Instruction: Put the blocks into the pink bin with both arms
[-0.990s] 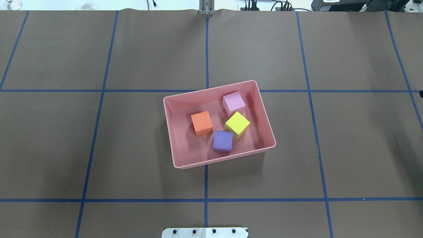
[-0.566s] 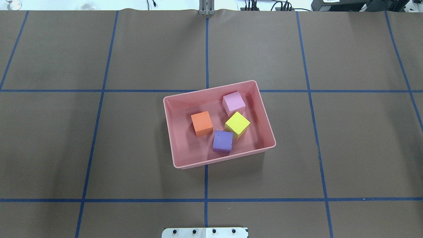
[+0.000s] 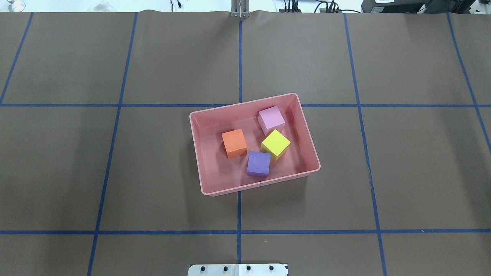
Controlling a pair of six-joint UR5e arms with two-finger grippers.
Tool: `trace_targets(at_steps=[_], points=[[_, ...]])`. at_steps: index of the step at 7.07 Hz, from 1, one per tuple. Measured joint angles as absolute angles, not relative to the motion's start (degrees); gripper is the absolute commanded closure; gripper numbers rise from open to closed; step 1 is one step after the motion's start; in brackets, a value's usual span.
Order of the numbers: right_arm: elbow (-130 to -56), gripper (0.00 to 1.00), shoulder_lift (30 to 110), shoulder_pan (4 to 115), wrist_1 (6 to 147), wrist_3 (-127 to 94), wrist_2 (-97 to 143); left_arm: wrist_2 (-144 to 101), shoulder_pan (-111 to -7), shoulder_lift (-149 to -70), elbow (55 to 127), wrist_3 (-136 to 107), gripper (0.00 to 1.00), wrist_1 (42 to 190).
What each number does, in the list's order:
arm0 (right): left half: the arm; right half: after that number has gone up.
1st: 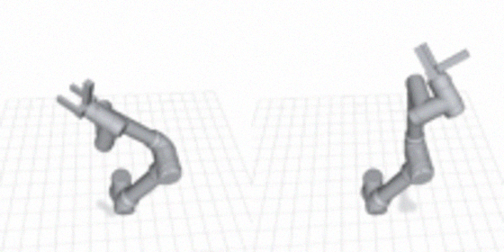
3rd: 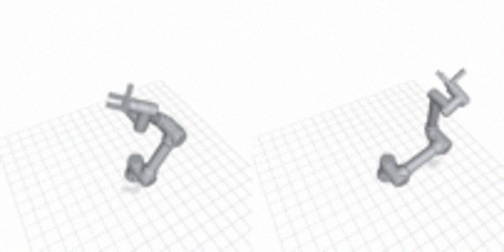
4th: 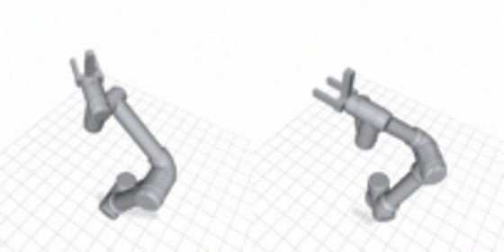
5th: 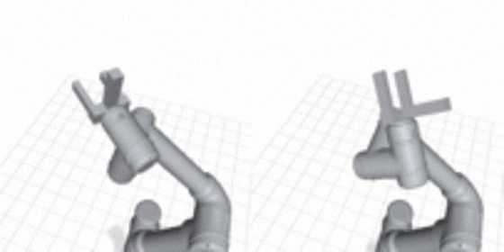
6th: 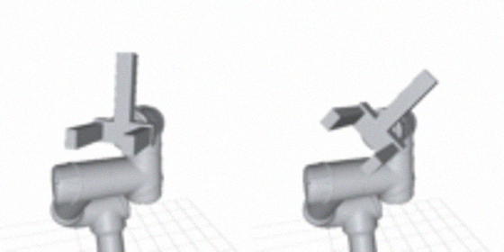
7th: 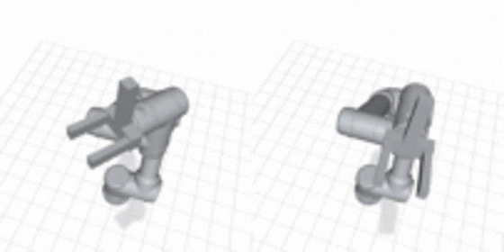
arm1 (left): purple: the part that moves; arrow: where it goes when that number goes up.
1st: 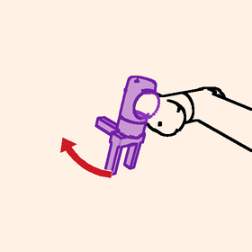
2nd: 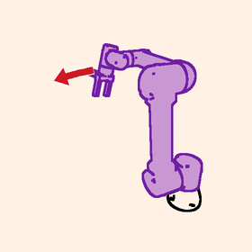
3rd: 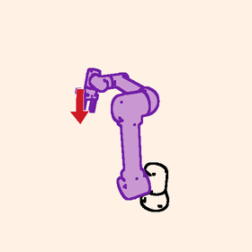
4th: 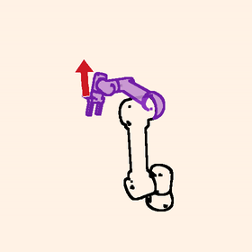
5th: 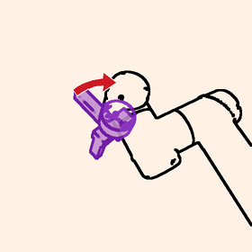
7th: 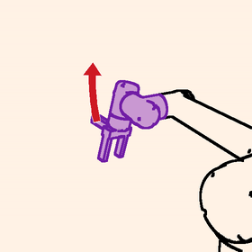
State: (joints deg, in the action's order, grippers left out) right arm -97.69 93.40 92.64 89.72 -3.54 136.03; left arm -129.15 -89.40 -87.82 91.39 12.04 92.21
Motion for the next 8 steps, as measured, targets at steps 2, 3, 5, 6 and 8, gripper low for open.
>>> trace_targets(at_steps=[2, 3, 5, 6, 8], points=[[-99.57, 0.00, 92.72, 93.42, 94.99, -3.08, 136.30, -132.58, -89.39, -87.90, 91.70, 9.63, 0.00, 92.26], [-99.78, 0.00, 92.91, 93.51, 95.59, -3.11, 136.31, -133.25, -89.39, -87.97, 91.69, 9.36, 0.00, 92.23], [-99.97, 0.00, 93.06, 93.43, 95.66, -3.31, 136.26, -133.48, -89.38, -88.08, 91.79, 9.24, 0.00, 92.18], [-99.82, 0.00, 93.05, 93.34, 95.29, -3.42, 136.26, -133.47, -89.38, -88.18, 91.87, 9.23, 0.00, 92.12], [-98.71, 0.00, 93.12, 92.88, 92.99, -3.57, 136.31, -133.44, -89.39, -88.54, 92.61, 9.17, 0.00, 91.90]])
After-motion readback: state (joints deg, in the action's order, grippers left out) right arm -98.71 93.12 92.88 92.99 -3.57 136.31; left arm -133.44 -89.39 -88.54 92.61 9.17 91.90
